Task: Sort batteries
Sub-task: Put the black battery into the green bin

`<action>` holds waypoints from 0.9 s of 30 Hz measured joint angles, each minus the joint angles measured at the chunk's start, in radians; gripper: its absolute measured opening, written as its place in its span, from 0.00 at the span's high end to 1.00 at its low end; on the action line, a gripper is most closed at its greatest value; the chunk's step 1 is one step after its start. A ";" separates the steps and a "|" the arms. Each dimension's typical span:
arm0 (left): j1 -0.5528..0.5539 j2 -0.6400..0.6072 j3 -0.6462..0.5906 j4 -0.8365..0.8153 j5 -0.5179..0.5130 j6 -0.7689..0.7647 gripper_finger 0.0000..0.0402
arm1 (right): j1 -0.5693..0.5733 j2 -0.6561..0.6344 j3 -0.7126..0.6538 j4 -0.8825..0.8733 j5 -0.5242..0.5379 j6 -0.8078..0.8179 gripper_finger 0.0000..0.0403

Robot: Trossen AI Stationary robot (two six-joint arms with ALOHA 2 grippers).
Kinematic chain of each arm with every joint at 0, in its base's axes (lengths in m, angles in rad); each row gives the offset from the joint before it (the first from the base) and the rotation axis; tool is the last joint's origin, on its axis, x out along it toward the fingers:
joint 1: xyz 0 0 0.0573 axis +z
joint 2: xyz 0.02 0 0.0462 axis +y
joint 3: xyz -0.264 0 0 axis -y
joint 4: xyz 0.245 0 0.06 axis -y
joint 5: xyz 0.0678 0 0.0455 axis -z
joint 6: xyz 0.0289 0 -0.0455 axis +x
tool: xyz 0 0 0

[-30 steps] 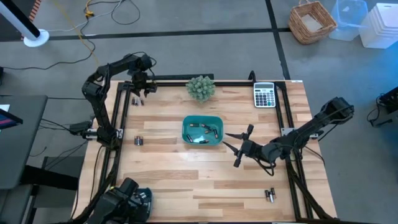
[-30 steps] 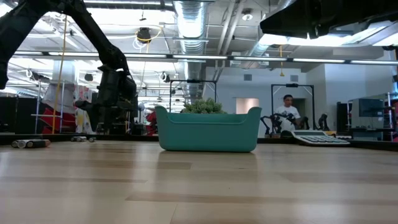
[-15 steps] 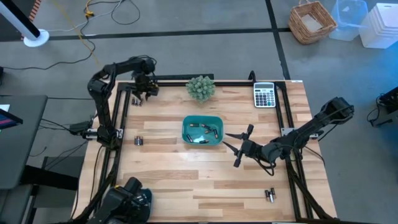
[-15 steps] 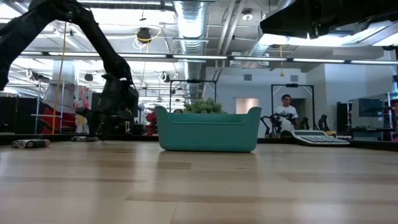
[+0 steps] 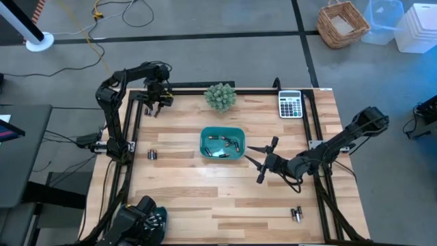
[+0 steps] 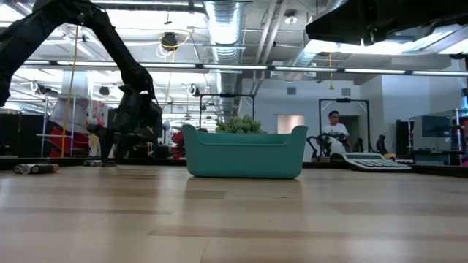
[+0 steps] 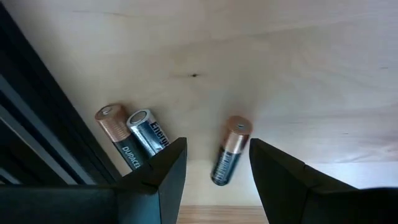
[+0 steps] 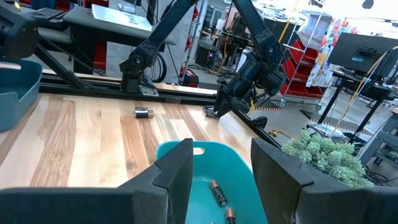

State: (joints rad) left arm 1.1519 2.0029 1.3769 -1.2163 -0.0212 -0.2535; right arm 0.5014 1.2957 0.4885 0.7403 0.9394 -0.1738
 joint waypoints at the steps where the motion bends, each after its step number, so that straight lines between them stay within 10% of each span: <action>1: -0.001 0.000 0.000 0.000 -0.001 0.000 0.58 | 0.000 0.000 0.000 0.000 0.000 0.000 0.56; 18: -0.013 0.000 -0.038 0.023 -0.005 0.027 0.59 | 0.000 0.000 0.000 0.001 0.000 -0.002 0.56; 27: -0.010 0.000 -0.038 0.031 -0.014 0.041 0.79 | 0.000 0.000 0.000 0.001 0.000 0.001 0.56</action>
State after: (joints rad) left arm 1.1419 2.0029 1.3388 -1.1858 -0.0355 -0.2126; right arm 0.5014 1.2957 0.4885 0.7410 0.9394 -0.1730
